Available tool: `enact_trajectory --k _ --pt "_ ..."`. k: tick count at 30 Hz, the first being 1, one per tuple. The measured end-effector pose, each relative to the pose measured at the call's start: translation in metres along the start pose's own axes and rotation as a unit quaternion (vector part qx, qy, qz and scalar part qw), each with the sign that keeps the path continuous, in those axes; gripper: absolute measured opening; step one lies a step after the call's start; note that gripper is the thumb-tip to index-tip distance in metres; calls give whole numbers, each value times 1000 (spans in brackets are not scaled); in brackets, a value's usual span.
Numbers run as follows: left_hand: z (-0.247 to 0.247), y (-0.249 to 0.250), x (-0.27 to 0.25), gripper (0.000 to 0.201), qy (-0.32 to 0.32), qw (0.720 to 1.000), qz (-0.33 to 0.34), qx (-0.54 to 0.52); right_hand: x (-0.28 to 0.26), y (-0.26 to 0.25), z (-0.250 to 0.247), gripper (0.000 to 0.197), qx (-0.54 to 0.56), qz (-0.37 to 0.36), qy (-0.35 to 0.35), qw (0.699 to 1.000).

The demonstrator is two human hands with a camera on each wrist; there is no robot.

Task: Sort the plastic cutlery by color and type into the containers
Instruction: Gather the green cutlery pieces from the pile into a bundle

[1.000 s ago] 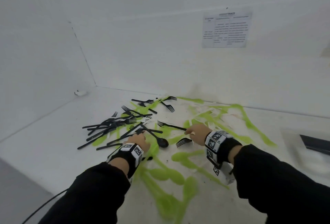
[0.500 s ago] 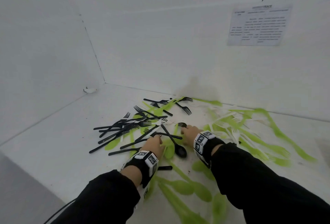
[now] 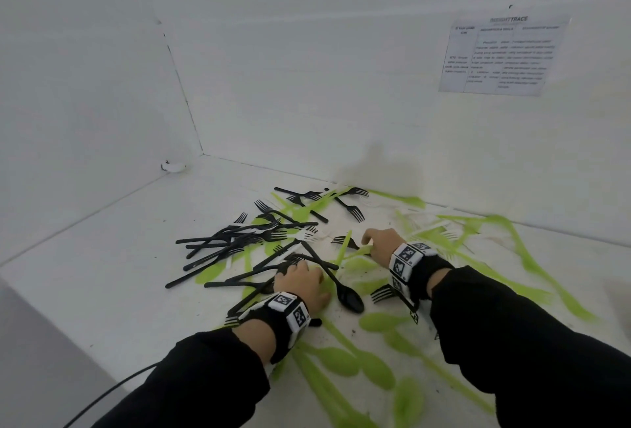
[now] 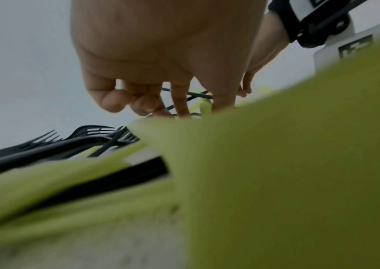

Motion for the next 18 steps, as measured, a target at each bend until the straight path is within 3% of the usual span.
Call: enact_trajectory --k 4,7,9,11,14,18 --pt "-5 6 -1 38 34 999 3 -18 -8 20 -33 33 122 34 90 988" --pt "-17 -1 -3 29 109 979 -33 -172 -11 36 -54 24 257 58 150 953" --pt "-25 -7 -5 27 177 944 -50 -274 -14 39 -67 10 330 42 191 924" --pt "-36 -15 -9 29 256 899 -79 -347 -19 35 -80 11 357 16 216 909" --pt "-54 -21 -13 27 334 842 -114 -408 -29 21 -90 12 372 -47 209 903" --pt "-67 -23 -13 33 370 778 -137 -488 -42 -7 -78 25 357 -97 155 916"
Point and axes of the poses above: each hand's wrist, its own x-axis towards the middle knuckle, its own z-axis out of the palm, y = z × x, the point moved 5 cm from there along x, towards the middle knuckle, and after that the axes turned 6 degrees about z, right-handed, at the moved point
